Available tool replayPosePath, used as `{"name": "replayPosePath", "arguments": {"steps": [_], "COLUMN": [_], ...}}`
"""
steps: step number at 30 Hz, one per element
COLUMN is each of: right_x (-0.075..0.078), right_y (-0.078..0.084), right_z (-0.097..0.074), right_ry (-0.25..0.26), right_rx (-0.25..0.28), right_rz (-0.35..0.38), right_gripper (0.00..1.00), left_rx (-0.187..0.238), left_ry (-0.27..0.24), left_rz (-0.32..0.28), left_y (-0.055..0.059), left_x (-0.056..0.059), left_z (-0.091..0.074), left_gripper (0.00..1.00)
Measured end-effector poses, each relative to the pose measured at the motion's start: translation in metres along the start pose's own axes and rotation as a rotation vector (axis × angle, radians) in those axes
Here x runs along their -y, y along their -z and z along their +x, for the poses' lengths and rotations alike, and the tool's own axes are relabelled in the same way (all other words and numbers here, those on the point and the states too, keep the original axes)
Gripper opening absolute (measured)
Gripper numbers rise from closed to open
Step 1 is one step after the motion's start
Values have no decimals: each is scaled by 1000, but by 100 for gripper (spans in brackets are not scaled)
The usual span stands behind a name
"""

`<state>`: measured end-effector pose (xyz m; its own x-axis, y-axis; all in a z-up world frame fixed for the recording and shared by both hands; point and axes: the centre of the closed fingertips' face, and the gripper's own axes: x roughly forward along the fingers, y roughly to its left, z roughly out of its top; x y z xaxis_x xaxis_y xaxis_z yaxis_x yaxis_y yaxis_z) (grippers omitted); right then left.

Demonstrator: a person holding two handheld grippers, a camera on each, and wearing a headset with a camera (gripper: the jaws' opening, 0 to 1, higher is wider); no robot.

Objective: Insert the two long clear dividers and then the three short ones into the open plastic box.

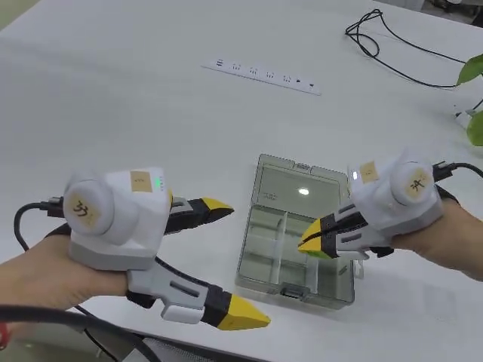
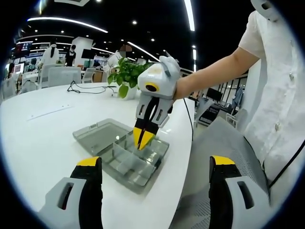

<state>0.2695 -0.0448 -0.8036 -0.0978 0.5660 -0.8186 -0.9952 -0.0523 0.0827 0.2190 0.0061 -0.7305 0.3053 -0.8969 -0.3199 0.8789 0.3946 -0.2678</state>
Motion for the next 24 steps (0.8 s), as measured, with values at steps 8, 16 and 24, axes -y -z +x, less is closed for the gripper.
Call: {"name": "replayPosePath", "arguments": {"steps": [8,16,24], "right_x": [0,-1,-2], "right_y": [6,5,6], "right_z": [6,7,7], "right_ry": [-5,-11,-6], "right_rx": [-28,-38,-42], "right_rz": [-4,-13,-14], "right_gripper": [3,3,3], "left_rx": [0,-1,-2], "left_ry": [0,4,7], "left_rz": [0,0,5], "left_y": [0,-1,-2], "left_x": [0,2,4], "left_z": [0,2,2], "left_gripper": [95,95,95]}}
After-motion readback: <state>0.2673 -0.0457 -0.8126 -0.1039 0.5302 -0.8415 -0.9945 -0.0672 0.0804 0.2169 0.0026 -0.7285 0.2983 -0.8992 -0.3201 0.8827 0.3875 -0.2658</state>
